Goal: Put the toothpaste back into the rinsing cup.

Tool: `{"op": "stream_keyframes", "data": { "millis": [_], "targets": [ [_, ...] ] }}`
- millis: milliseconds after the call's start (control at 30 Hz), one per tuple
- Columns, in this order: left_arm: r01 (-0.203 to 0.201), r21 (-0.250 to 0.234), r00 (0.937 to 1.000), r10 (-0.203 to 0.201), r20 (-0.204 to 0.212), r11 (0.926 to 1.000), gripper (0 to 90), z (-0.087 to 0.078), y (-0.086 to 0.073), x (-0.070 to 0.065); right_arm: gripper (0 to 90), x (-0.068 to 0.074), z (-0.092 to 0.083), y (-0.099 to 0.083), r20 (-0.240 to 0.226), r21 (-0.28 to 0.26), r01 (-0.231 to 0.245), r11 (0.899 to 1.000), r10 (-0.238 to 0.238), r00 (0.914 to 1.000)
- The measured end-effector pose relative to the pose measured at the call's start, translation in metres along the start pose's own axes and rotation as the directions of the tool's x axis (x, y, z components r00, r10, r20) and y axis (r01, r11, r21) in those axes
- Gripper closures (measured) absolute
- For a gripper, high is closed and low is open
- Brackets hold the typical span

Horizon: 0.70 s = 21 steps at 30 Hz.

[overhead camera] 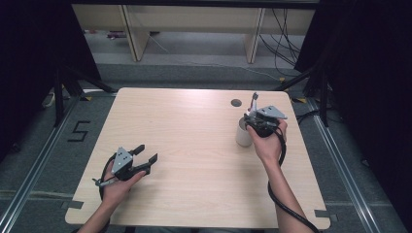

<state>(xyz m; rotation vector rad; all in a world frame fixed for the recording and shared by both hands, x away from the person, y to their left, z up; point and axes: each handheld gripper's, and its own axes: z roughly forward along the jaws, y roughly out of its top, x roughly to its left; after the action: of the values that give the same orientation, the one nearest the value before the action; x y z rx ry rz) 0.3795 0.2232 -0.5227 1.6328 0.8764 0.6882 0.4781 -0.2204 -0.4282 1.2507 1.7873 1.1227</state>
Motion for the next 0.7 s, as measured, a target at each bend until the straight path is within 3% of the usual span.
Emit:
{"op": "stream_keyframes", "data": {
  "millis": [133,167,300,500,533,567,700],
  "targets": [
    [0.0,0.003,1.0,0.0,-0.001,1.0,34.2,0.0,0.0,0.0,44.7,-0.002,-0.005,0.001,-0.005,0.013,0.008,1.0,-0.008,1.0],
    [-0.001,0.004,1.0,0.001,-0.002,1.0,34.3,0.0,0.0,0.0,43.1,-0.001,-0.006,0.0,-0.007,0.009,-0.014,1.0,0.014,0.9999],
    [0.0,0.005,1.0,0.0,-0.004,1.0,34.3,0.0,0.0,0.0,39.9,-0.003,-0.012,-0.001,-0.018,0.017,0.001,1.0,-0.001,0.9998],
    [0.001,0.006,1.0,-0.001,-0.005,1.0,34.3,0.0,0.0,0.0,37.4,-0.003,-0.022,-0.005,-0.04,0.031,-0.028,0.999,0.03,0.9988],
    [0.004,0.005,1.0,-0.004,-0.005,1.0,34.3,0.0,0.0,0.0,37.2,-0.006,-0.023,-0.005,-0.03,0.028,0.009,1.0,-0.008,0.9995],
    [0.002,0.007,1.0,-0.002,-0.006,1.0,34.3,0.0,0.0,0.0,37.0,-0.005,-0.026,-0.006,-0.045,0.04,-0.015,0.999,0.016,0.9989],
    [0.005,0.005,1.0,-0.005,-0.005,1.0,34.2,0.0,0.0,0.0,36.4,-0.005,-0.035,-0.012,-0.059,0.051,-0.024,0.998,0.027,0.9979]
  ]
}}
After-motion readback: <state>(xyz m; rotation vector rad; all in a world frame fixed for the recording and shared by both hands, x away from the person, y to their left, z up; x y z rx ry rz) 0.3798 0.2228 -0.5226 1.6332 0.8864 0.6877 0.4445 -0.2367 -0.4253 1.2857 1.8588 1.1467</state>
